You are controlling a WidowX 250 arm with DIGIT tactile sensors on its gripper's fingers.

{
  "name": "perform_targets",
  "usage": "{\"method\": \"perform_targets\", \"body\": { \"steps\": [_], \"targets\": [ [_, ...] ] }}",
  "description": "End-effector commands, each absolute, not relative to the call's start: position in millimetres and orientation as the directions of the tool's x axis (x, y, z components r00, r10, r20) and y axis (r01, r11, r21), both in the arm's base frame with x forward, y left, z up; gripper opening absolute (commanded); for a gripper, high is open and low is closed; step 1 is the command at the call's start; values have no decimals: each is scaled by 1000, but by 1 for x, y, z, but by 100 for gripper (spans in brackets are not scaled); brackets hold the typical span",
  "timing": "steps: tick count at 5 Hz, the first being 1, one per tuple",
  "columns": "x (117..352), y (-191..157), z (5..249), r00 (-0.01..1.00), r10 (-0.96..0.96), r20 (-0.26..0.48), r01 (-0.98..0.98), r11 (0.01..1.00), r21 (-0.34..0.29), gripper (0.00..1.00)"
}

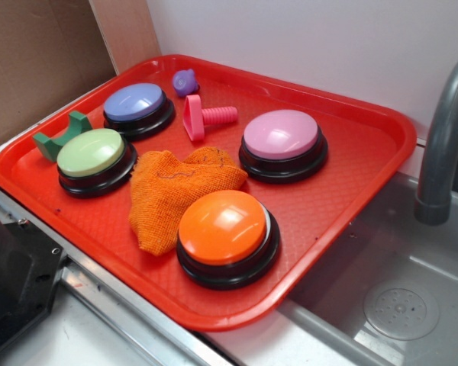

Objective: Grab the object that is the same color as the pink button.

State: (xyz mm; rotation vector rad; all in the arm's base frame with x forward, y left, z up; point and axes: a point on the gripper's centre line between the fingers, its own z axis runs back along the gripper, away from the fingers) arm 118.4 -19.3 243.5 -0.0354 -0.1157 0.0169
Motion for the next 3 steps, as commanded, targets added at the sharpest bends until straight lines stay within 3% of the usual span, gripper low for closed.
{"method": "perform_targets", "body": {
  "steps": [1,2,3],
  "targets": [
    [118,-19,243,993,19,115,-15,999,-36,100],
    [132,-17,233,994,66,93,-61,997,-48,100],
    [150,-9,220,971,230,60,-230,973,-9,100]
  ]
}}
